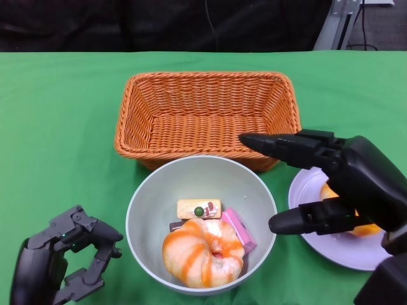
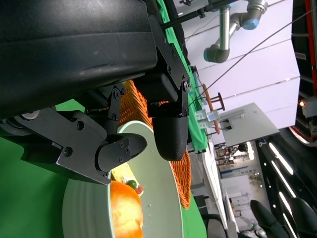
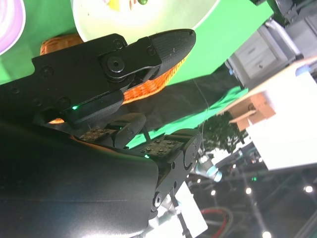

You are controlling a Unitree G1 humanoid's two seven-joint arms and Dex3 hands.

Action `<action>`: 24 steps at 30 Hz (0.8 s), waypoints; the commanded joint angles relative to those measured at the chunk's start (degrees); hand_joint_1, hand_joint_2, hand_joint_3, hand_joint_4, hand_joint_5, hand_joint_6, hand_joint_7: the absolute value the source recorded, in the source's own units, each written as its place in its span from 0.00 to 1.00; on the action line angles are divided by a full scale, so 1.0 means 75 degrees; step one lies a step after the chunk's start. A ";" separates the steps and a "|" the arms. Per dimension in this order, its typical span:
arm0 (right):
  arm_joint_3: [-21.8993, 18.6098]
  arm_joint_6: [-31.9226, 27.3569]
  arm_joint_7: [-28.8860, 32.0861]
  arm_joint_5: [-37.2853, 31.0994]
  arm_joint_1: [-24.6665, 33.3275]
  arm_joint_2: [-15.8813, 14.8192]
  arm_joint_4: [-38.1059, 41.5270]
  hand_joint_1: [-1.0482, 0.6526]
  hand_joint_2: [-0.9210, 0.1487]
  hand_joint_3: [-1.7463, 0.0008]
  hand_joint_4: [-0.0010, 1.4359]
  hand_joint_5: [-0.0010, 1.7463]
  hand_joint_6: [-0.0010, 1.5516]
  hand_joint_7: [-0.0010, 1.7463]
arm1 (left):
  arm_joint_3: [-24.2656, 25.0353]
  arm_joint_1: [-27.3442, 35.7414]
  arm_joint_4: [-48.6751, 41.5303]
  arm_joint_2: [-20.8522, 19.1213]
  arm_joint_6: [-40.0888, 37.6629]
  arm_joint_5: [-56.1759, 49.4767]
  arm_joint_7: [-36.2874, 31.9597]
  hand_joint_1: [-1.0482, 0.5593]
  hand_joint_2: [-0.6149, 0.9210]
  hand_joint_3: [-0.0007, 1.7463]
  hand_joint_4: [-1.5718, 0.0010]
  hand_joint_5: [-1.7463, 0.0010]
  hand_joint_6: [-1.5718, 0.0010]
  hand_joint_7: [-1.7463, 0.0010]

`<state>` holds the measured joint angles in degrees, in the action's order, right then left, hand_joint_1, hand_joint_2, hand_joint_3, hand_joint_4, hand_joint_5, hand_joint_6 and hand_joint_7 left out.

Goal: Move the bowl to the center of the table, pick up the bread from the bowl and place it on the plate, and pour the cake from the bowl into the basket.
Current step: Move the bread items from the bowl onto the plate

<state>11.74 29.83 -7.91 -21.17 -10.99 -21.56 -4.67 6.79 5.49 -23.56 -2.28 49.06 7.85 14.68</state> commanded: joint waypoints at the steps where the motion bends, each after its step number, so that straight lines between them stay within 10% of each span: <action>1: 0.0083 0.0168 -0.0050 -0.0039 -0.0245 0.0062 0.0305 0.14 0.03 1.00 0.44 0.08 0.32 0.01 | 0.0038 0.0025 -0.0022 -0.0046 0.0086 -0.0022 -0.0101 0.65 0.86 0.45 0.53 0.18 0.50 0.34; 24: 0.0746 0.0627 -0.0157 -0.0669 -0.1006 0.0353 0.1291 0.16 0.04 1.00 0.46 0.08 0.36 0.02 | 0.0033 -0.0174 -0.0375 -0.0027 0.0244 -0.0145 -0.0161 0.65 0.87 0.45 0.53 0.18 0.51 0.34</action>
<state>17.22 33.77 -9.31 -25.78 -17.13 -18.73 4.50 6.75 4.63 -25.89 -1.97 49.93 6.80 14.19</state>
